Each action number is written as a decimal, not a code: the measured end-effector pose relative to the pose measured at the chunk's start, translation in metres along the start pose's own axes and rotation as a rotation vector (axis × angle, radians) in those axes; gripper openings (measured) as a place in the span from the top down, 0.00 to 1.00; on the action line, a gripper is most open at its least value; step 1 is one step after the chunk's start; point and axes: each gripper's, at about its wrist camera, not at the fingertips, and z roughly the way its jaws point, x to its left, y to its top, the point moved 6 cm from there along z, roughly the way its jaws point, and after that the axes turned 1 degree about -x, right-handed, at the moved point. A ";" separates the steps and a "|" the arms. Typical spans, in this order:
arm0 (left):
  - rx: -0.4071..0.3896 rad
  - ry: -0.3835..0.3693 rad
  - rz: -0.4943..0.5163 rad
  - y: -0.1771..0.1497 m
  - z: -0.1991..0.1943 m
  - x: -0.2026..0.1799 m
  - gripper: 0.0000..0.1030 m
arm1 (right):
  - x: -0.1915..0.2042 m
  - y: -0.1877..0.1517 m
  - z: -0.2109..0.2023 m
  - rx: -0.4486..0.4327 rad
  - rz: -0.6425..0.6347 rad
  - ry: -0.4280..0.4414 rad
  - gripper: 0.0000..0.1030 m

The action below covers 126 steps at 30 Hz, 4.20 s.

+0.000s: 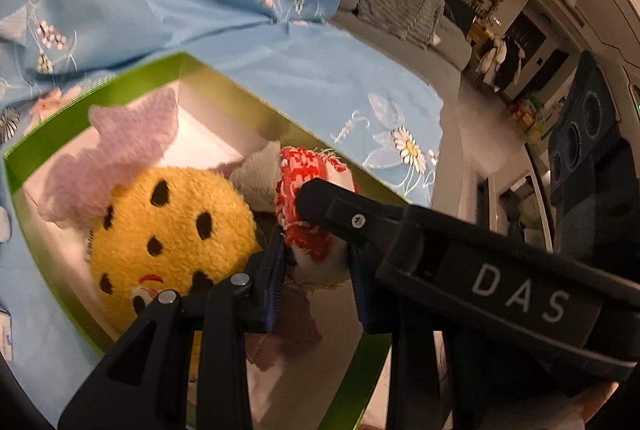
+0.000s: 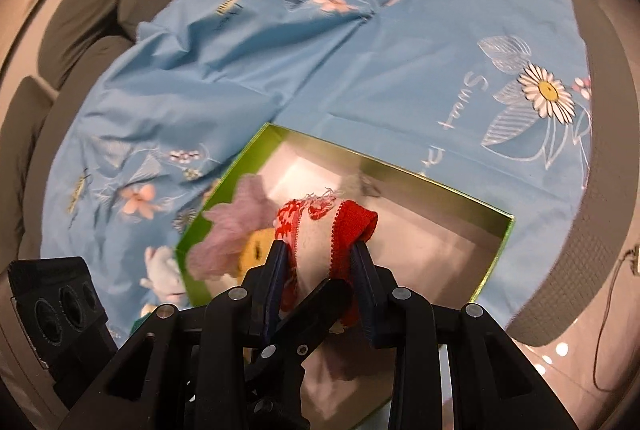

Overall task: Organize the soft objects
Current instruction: 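Carry the red-white sock into the green box and release it, then move the right gripper back to the yellow-green sponge, then grasp the yellow-green sponge with the right gripper and lift it, then carry the sponge into the green box and release it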

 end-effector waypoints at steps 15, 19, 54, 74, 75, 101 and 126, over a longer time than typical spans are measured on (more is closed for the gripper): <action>0.064 0.017 -0.040 -0.015 0.011 0.004 0.71 | -0.026 -0.005 0.024 0.072 0.036 -0.088 0.66; 0.019 0.005 -0.059 -0.016 -0.006 0.006 0.65 | -0.024 -0.004 0.020 0.063 0.032 -0.084 0.55; -0.562 0.619 -0.686 -0.183 -0.299 0.234 0.01 | 0.118 -0.039 -0.042 -0.206 -0.342 -0.044 0.05; -0.482 0.820 -0.916 -0.236 -0.343 0.295 0.01 | 0.311 -0.163 0.128 0.329 -0.618 0.172 0.00; -0.488 0.821 -0.925 -0.238 -0.345 0.296 0.01 | 0.318 -0.172 0.139 0.363 -0.613 0.156 0.00; -0.443 0.812 -0.937 -0.241 -0.341 0.297 0.01 | 0.327 -0.216 0.096 0.338 -0.846 0.155 0.06; -0.247 0.496 -0.800 -0.214 -0.251 0.268 0.18 | 0.219 -0.273 0.091 0.551 -0.991 0.113 0.03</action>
